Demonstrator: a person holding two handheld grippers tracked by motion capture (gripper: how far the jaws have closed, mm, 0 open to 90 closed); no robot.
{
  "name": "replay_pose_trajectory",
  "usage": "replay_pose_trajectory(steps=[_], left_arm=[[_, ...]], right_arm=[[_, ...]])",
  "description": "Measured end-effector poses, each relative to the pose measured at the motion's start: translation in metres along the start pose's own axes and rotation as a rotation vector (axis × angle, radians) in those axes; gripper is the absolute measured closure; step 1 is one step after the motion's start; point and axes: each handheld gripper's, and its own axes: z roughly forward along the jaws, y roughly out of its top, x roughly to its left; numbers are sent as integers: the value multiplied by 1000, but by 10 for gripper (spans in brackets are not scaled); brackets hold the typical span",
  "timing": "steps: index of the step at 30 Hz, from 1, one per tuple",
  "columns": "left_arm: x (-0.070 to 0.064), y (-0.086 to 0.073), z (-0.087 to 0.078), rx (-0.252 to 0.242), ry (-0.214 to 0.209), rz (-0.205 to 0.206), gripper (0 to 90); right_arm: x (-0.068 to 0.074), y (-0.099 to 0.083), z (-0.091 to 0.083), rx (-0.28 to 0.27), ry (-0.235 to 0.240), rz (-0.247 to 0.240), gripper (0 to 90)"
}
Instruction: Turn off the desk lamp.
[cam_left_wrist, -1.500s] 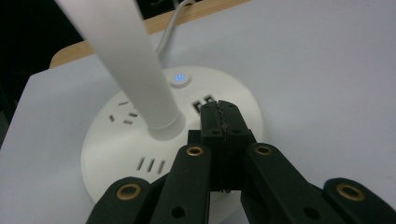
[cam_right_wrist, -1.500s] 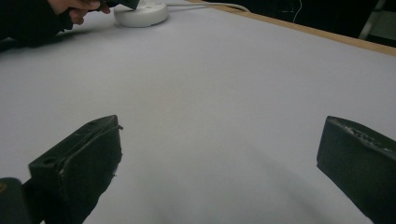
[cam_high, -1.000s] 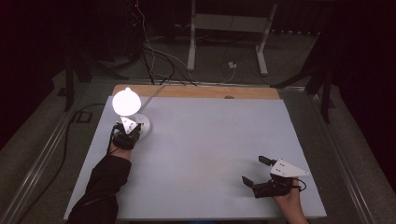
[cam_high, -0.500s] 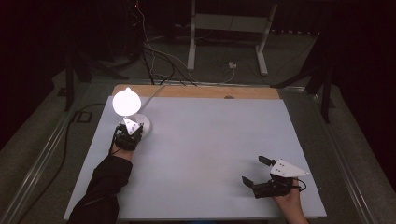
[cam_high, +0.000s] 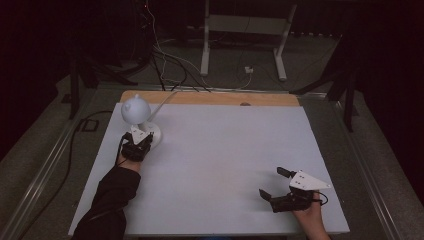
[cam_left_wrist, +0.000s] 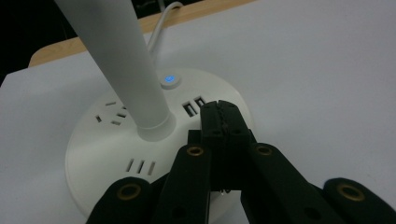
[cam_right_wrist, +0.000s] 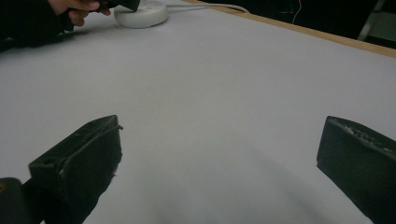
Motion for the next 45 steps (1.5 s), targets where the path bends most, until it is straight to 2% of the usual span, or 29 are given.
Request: replay_pose_trajectory(steps=[2, 6, 10, 11, 14, 15, 16, 20, 24, 26, 27, 29, 31, 33, 34, 35, 36, 37, 38, 39, 45], left_arm=[[-2, 6, -5, -20, 8, 6, 900], [-4, 17, -15, -48, -12, -26, 900], [-3, 19, -20, -38, -26, -29, 898], [-3, 19, -22, -36, -32, -40, 870], [-2, 20, -26, -33, -46, -50, 868], [-2, 21, -28, -31, -48, -52, 825], [-2, 23, -31, -25, -66, -65, 825], [-1, 25, -37, -20, -85, -85, 721], [-1, 25, -42, -4, -109, -92, 575], [-1, 25, -45, -2, -123, -94, 548], [-1, 25, -46, 9, -144, -92, 478], [-1, 25, -47, 15, -150, -91, 449], [-2, 24, -49, 19, -164, -95, 371], [-3, 24, -51, 34, -197, -102, 239], [-5, 23, -53, 34, -194, -99, 239], [-5, 21, -57, 37, -246, -100, 142], [-5, 21, -57, 37, -246, -100, 101], [-5, 21, -58, 40, -266, -102, 69], [-6, 20, -60, 39, -288, -106, 69], [-7, 19, -63, 42, -291, -100, 31], [-14, 13, -78, 22, -349, -70, 8]], right_arm=[[0, 0, 0, 0, 1, 4, 0], [-1, 0, 0, 0, 1, 4, 0], [-1, 0, 0, -1, 0, 4, 0], [-1, 0, 0, -2, 1, 5, 0], [-1, 0, 0, -2, 0, 6, 0], [-1, 0, 0, -2, -1, 6, 0], [-1, 0, 0, -2, -2, 6, 0], [-2, 0, 0, -4, -4, 7, 0], [-1, 0, 0, -3, -1, 8, 0], [-1, 0, 0, -3, -1, 8, 0], [-1, 0, 0, -3, 0, 9, 0], [-1, 0, 0, -2, 0, 8, 0], [-1, 0, 0, -1, 0, 9, 0], [-1, 0, 1, -2, 0, 11, 0], [-1, 0, 1, -2, 0, 11, 0], [-1, 0, 1, -1, 0, 13, 0], [-1, 0, 1, -1, 0, 14, 0], [-2, -1, 1, -1, -1, 16, 0], [-2, -1, 1, -1, -1, 16, 0], [-2, -1, 1, 0, 0, 17, 0], [-1, 0, 1, 0, -1, 11, 0]])
